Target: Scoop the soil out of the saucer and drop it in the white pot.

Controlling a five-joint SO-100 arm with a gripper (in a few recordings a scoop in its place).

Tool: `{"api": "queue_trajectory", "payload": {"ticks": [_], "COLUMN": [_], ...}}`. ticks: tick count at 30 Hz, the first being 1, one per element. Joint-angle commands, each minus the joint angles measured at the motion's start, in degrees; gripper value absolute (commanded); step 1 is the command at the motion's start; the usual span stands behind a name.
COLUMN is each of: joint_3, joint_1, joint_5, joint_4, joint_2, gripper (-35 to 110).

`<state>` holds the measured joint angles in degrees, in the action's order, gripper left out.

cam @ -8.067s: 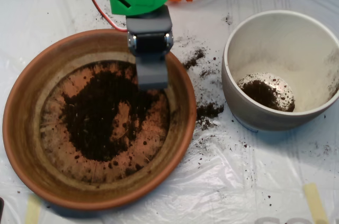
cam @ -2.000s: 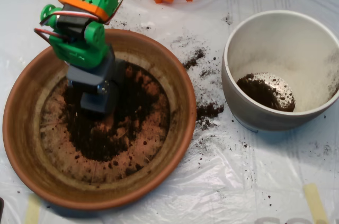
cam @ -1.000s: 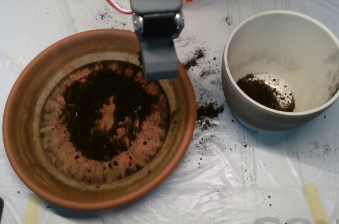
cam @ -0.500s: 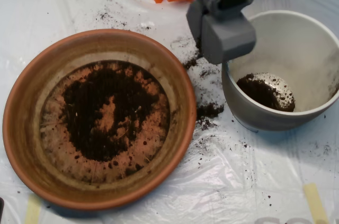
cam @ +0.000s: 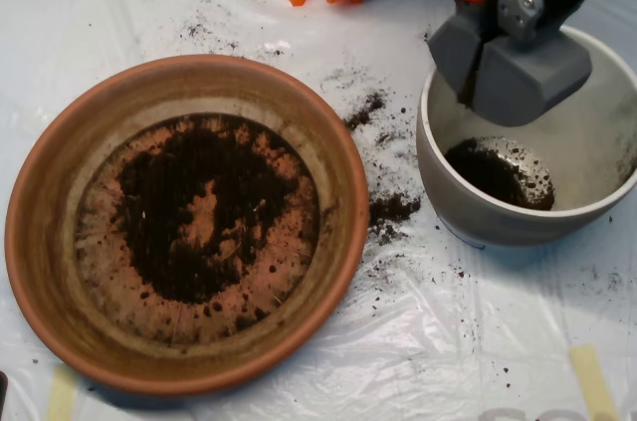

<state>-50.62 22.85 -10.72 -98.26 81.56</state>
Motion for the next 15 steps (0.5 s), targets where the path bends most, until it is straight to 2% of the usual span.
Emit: {"api": "queue_trajectory", "payload": {"ticks": [1, 3, 15], "joint_3": [4.3, 4.0, 0.0], "joint_1": [2.1, 2.6, 2.9], "joint_5": [-1.1, -1.1, -2.2], "joint_4": [-0.1, -0.3, -0.7], "joint_2": [2.9, 3.3, 5.8], "gripper": [25, 33, 44]}}
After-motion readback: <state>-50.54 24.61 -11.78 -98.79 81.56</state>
